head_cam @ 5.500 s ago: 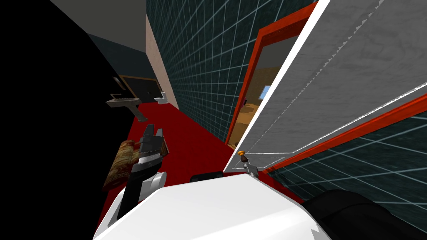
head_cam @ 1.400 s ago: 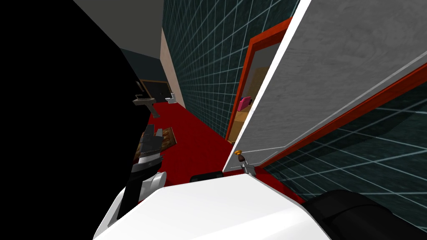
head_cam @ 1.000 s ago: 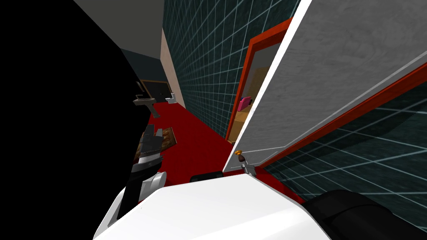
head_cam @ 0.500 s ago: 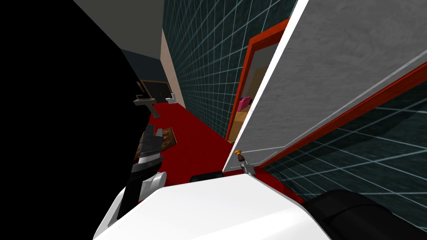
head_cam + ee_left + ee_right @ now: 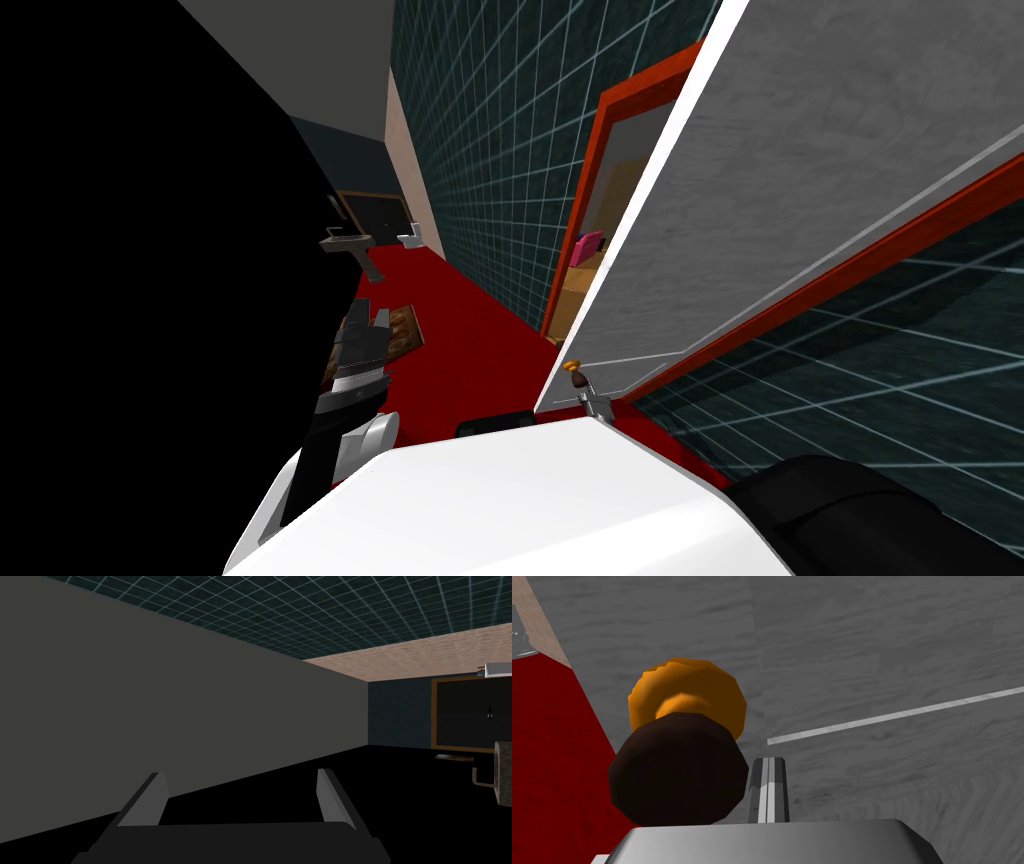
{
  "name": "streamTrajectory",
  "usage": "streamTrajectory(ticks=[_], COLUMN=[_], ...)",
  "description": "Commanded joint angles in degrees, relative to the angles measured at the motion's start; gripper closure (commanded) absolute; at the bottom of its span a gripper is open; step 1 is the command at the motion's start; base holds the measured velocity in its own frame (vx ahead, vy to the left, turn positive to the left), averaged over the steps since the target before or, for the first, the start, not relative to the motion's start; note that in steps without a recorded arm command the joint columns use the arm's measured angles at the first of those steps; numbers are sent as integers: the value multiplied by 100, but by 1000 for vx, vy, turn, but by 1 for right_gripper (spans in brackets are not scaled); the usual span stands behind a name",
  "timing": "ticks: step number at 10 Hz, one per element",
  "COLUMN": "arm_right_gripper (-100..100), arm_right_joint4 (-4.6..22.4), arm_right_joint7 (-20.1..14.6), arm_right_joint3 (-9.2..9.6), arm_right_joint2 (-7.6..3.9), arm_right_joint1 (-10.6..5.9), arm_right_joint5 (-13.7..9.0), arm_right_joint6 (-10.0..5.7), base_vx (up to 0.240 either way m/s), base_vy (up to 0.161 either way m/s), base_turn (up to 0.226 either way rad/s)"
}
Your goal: Pull the door open
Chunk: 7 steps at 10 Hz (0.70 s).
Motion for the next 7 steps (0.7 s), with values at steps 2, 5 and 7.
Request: streamTrajectory(ticks=[2,5,7], arm_right_gripper=[-100,-100,-100], arm_right_joint4=[64,114,140], arm_right_joint7=[-129,-233,-285], arm_right_joint3=[137,246,301], arm_right_joint2=[-72,-130,-159], arm_right_joint1=[-18,-33,-41], arm_right_joint5=[74,133,163], arm_right_joint6=[-105,-189,-232], base_vx=[-170,-161,-138], base_vy=[-42,-30,-44], base_turn=[164,57,81])
